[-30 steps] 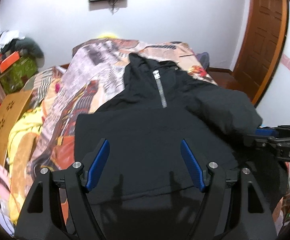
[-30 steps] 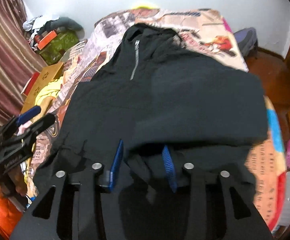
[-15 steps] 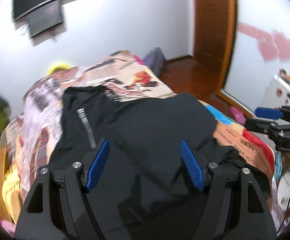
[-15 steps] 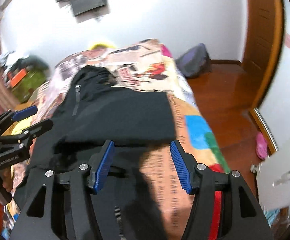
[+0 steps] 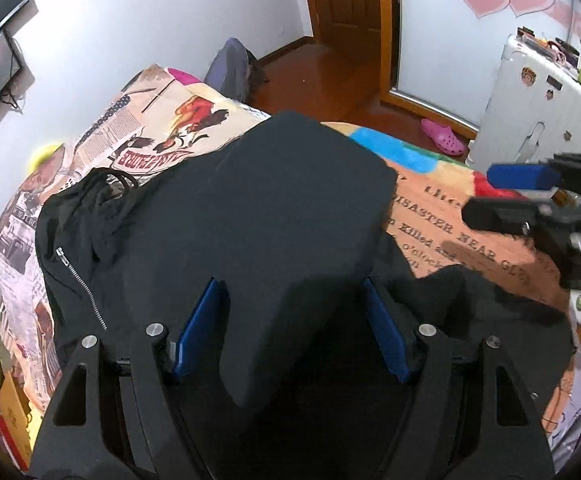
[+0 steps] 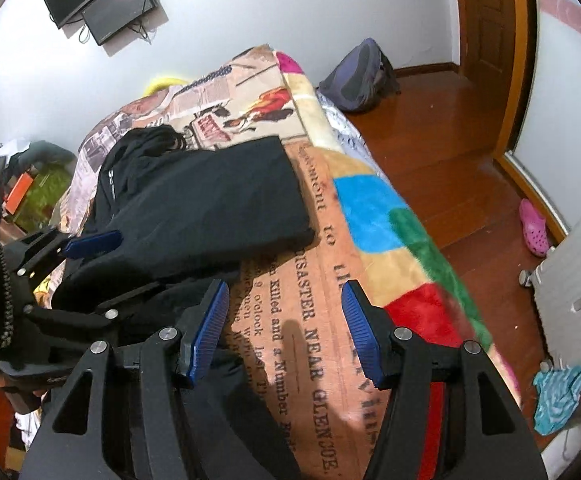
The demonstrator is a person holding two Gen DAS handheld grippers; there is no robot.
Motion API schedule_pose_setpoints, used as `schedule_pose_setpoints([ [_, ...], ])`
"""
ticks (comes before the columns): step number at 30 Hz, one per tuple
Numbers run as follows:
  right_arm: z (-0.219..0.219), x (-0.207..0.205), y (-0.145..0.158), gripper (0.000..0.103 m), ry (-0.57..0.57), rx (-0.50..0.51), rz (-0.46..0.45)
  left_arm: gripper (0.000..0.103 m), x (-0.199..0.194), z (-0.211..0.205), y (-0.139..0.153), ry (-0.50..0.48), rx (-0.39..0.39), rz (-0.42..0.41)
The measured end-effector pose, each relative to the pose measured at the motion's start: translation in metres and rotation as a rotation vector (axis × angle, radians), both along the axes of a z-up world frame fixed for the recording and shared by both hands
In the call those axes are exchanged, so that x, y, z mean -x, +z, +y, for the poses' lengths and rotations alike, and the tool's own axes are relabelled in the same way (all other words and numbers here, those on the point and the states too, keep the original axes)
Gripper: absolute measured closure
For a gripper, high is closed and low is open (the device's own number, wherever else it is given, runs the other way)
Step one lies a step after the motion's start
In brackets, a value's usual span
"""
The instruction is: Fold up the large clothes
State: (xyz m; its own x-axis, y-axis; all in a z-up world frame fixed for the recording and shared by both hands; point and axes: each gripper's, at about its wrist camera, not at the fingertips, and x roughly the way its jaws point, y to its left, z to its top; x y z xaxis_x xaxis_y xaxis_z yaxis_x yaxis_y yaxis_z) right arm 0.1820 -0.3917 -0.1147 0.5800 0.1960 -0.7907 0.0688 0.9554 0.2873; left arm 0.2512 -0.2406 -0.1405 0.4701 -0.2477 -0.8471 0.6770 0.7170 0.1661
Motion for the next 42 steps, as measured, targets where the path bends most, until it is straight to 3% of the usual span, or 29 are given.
schedule_pose_setpoints([
  [1,-0.001,0.001,-0.003,0.048,0.003,-0.004,0.006,0.031,-0.003,0.000,-0.001,0.005,0.005,0.001],
  [4,0.005,0.001,-0.009,0.048,0.018,-0.011,0.031,0.050,-0.009,0.001,-0.003,0.023,0.015,0.008],
  [6,0.008,0.003,-0.011,0.048,0.025,-0.002,0.038,0.068,-0.012,0.002,0.000,0.039,0.029,0.001],
  [7,0.009,0.003,-0.012,0.048,0.025,0.013,0.037,0.082,-0.012,0.005,0.003,0.055,0.039,-0.012],
  [11,0.010,0.003,-0.014,0.048,0.025,0.046,0.042,0.093,-0.016,0.024,0.022,0.113,0.101,-0.046],
  [16,0.009,0.005,-0.014,0.048,0.019,0.049,0.047,0.097,-0.016,0.071,0.054,0.225,0.171,-0.114],
  [22,0.017,0.006,-0.013,0.048,0.019,0.092,0.044,0.097,-0.011,0.141,0.066,0.361,0.221,-0.142],
  [30,0.029,0.009,-0.012,0.048,0.024,0.132,0.039,0.091,0.007,0.184,0.023,0.452,0.222,-0.038],
  [35,0.032,0.007,-0.010,0.048,0.028,0.154,0.048,0.061,0.020,0.202,-0.023,0.505,0.188,0.055],
  [36,0.032,0.006,-0.008,0.048,0.031,0.162,0.050,0.060,0.022,0.202,-0.028,0.499,0.180,0.064],
  [42,0.040,0.006,0.011,0.048,0.055,0.171,0.013,0.037,0.029,0.190,-0.026,0.473,0.058,-0.013],
])
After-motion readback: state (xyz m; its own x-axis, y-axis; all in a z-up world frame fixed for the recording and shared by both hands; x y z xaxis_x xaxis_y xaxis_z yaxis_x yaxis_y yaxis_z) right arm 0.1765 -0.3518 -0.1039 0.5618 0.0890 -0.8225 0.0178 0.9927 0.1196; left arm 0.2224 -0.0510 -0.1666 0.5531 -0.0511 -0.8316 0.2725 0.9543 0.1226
